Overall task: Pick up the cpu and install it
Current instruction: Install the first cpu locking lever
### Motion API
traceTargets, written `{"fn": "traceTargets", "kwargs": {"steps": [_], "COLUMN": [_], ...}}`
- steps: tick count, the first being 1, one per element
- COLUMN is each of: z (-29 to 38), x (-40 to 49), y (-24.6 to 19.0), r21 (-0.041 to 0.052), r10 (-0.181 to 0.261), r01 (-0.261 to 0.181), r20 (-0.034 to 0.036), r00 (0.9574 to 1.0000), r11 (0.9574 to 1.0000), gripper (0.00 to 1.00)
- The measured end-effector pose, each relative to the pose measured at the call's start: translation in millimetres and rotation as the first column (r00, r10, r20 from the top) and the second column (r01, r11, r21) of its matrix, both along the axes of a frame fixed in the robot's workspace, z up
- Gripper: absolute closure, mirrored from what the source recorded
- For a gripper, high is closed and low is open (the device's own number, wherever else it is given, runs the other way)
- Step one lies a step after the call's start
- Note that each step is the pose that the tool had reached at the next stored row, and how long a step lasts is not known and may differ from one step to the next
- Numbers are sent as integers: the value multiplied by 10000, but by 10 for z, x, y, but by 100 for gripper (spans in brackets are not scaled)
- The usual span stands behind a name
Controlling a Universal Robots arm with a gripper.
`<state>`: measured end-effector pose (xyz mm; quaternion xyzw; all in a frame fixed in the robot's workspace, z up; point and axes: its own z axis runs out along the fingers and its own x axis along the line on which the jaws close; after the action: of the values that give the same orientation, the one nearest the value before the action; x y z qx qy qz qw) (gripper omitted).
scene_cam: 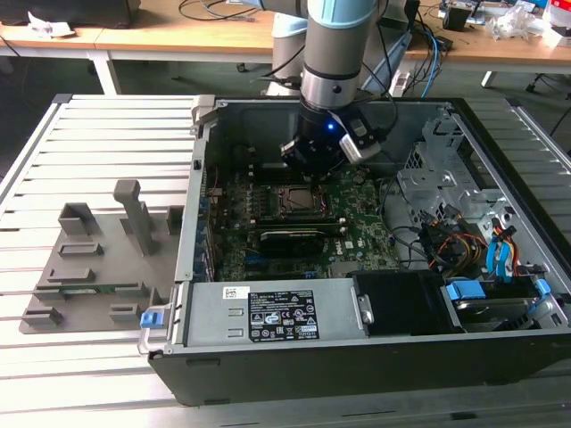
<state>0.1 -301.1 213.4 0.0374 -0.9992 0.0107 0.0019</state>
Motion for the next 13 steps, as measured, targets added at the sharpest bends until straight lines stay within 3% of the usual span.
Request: {"fn": "traceTargets", "kwargs": {"steps": [3,4,6,11,13], "z": [0,27,120,473,531], "x": [-1,-2,-2,-2,-2], "y": [-133,-148,-152,-152,-152], "r21": [-18,-23,-25,-30,-29], "r10": [0,-2,1,0,0], "r01": [0,2,-1,0,0], "r20": [1,17,41,62,63], "r00": [10000,10000,10000,10000,10000], "r11": [10000,10000,10000,10000,10000], "gripper": [89,89,89,89,89]}}
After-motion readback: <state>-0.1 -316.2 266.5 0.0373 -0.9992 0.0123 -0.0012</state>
